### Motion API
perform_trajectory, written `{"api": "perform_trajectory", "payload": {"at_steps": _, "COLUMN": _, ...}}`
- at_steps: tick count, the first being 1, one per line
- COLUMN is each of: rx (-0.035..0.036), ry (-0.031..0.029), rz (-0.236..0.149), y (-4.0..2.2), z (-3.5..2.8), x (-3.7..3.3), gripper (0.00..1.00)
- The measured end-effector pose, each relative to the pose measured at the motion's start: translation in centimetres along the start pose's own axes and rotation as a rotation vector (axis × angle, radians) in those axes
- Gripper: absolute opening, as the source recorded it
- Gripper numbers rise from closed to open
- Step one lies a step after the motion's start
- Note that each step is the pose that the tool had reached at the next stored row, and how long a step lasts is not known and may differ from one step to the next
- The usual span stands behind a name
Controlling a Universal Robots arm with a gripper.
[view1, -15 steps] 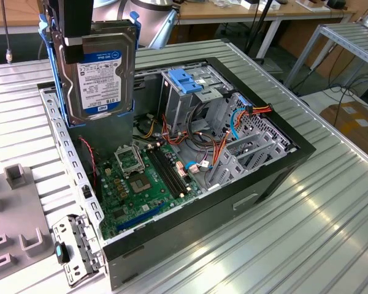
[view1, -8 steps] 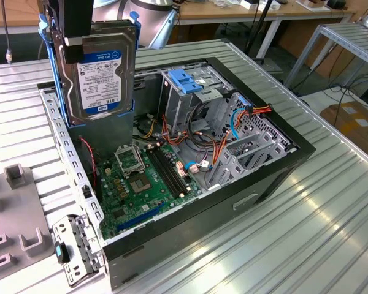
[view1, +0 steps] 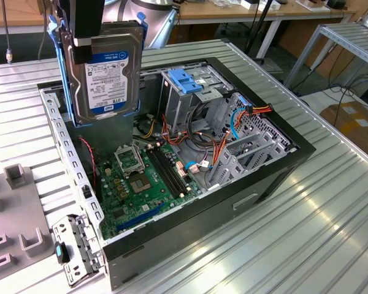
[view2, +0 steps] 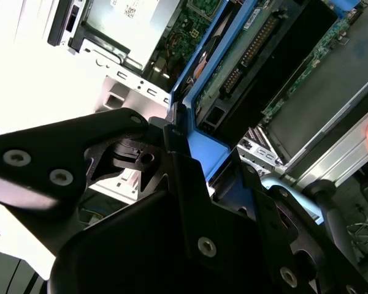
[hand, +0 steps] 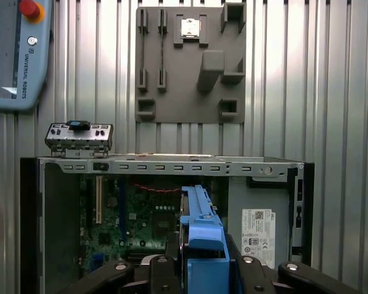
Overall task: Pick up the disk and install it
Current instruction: 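Pick up the disk, then insert the disk into the insertion slot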
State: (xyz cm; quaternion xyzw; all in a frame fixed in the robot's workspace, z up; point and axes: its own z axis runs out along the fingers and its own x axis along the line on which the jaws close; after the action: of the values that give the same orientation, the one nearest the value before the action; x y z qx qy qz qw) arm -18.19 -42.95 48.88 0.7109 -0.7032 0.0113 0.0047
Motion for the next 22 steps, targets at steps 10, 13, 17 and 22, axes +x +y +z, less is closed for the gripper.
{"api": "perform_trajectory", "payload": {"at_steps": 10, "rx": 0.0000, "ry": 0.0000, "rz": 0.000, "y": -1.52, "z": 0.06, "x": 0.05, "gripper": 0.37}}
{"api": "perform_trajectory", "payload": {"at_steps": 13, "rx": 0.0001, "ry": 0.0000, "rz": 0.000, "y": -1.57, "z": 0.07, "x": 0.06, "gripper": 0.37}}
{"api": "perform_trajectory", "payload": {"at_steps": 17, "rx": 0.0000, "ry": 0.0000, "rz": 0.000, "y": -1.60, "z": 0.07, "x": 0.06, "gripper": 0.37}}
{"api": "perform_trajectory", "payload": {"at_steps": 22, "rx": 0.0000, "ry": 0.0001, "rz": 0.000, "y": -1.60, "z": 0.07, "x": 0.37, "gripper": 0.37}}
